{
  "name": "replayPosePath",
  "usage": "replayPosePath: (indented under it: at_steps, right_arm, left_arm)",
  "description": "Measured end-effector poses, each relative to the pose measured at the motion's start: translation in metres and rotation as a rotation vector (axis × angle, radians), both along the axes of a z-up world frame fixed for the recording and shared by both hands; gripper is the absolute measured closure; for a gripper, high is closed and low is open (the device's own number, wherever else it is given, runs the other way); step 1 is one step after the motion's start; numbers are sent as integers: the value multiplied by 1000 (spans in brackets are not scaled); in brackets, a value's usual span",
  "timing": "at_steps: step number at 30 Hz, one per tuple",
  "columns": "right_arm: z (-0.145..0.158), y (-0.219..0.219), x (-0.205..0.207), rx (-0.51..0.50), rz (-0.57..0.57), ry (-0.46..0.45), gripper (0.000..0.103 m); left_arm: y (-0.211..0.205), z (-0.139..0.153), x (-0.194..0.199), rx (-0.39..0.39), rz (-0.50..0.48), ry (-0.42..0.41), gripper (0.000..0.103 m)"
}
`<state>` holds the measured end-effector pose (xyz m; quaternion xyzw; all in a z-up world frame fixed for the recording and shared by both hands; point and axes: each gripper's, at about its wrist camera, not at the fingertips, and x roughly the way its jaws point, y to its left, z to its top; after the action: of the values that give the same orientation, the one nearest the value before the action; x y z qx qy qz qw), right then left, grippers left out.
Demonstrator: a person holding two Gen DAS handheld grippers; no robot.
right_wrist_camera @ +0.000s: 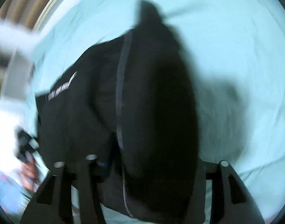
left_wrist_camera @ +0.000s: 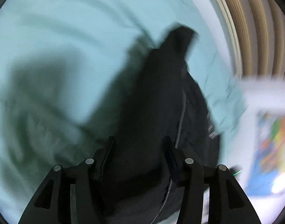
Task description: Fold large clothes
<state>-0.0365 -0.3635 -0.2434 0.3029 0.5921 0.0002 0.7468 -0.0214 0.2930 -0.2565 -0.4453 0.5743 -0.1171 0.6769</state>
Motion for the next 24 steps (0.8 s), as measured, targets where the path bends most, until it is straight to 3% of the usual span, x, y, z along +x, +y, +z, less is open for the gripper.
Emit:
replayPosePath:
  at_steps: [3, 6, 9, 11, 13, 15, 18, 21, 24]
  right_arm:
    - [3, -24, -22, 64, -67, -7, 42]
    - [27, -31, -38, -66, -62, 1, 40]
    - [61, -34, -46, -169, -63, -36, 40]
    - [87, -19, -50, -248, -27, -80, 40]
    - [105, 24, -39, -317, 33, -116, 36]
    - [111, 53, -29, -319, 83, -152, 31]
    - [92, 105, -13, -320, 171, -154, 29]
    - [45, 148, 8, -453, 219, -34, 29]
    - [-10, 169, 16, -500, 255, 68, 26]
  left_arm:
    - [14, 10, -10, -10, 33, -17, 48]
    - [14, 35, -8, 95, 5, -41, 48]
    - [5, 74, -7, 191, -31, -124, 48]
    - [-14, 102, -7, 205, -56, -196, 48]
    - [-38, 125, -8, 218, -110, -265, 47]
    - [-69, 139, -8, 248, -181, -307, 47]
    - [-109, 127, -11, 319, -293, -289, 47]
    - [-149, 101, -14, 398, -385, -229, 47]
    - [-162, 68, -18, 494, -440, -216, 47]
